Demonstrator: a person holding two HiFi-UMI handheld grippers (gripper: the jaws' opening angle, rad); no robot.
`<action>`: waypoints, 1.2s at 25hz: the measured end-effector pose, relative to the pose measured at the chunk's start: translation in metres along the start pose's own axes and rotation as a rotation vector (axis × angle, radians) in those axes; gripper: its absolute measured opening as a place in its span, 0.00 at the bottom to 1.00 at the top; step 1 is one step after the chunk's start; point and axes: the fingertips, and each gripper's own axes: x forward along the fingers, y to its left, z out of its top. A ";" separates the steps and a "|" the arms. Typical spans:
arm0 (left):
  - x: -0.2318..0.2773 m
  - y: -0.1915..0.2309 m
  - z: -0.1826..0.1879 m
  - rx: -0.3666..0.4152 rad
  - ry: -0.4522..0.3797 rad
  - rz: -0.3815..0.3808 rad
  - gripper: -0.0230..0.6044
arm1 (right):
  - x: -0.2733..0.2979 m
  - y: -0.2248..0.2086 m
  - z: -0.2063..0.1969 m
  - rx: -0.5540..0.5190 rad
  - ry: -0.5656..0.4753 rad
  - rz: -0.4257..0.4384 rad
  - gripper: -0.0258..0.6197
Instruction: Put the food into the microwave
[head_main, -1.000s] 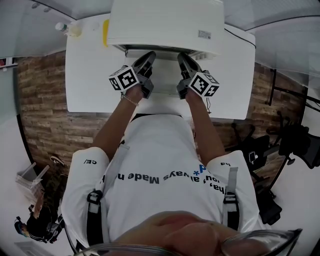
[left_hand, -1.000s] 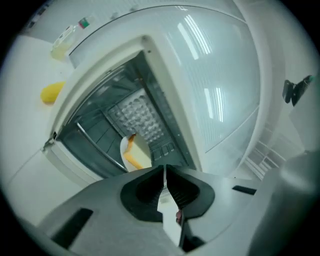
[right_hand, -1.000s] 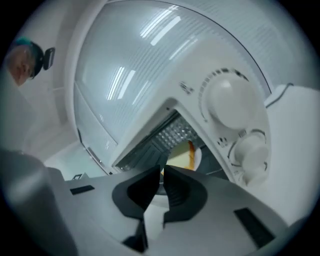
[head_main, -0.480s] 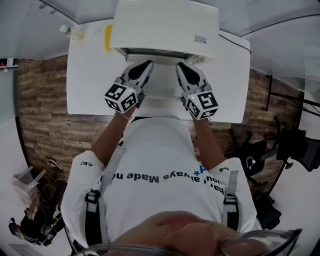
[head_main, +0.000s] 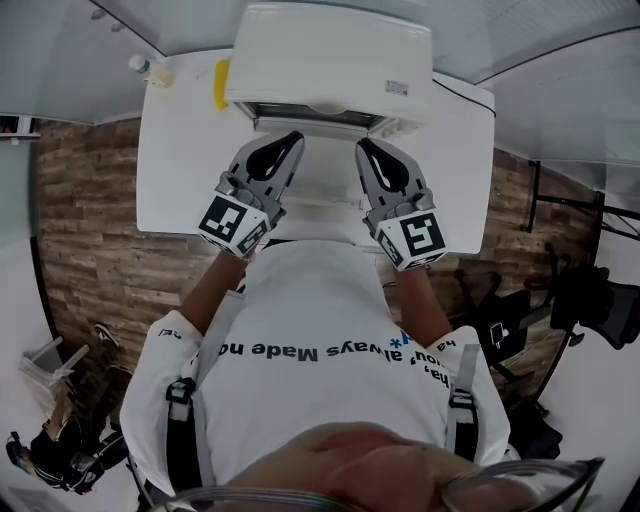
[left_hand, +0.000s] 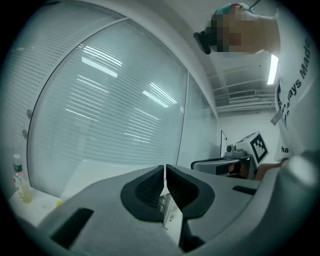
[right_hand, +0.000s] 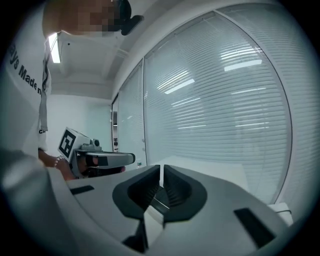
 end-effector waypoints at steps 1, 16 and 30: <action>-0.001 -0.002 0.005 0.011 -0.007 0.000 0.07 | -0.003 0.002 0.006 -0.014 -0.006 -0.001 0.08; -0.034 -0.023 0.063 0.118 -0.051 0.100 0.07 | -0.041 0.023 0.067 -0.137 -0.062 -0.071 0.08; -0.037 -0.018 0.061 0.148 -0.050 0.119 0.07 | -0.046 0.017 0.069 -0.132 -0.079 -0.090 0.07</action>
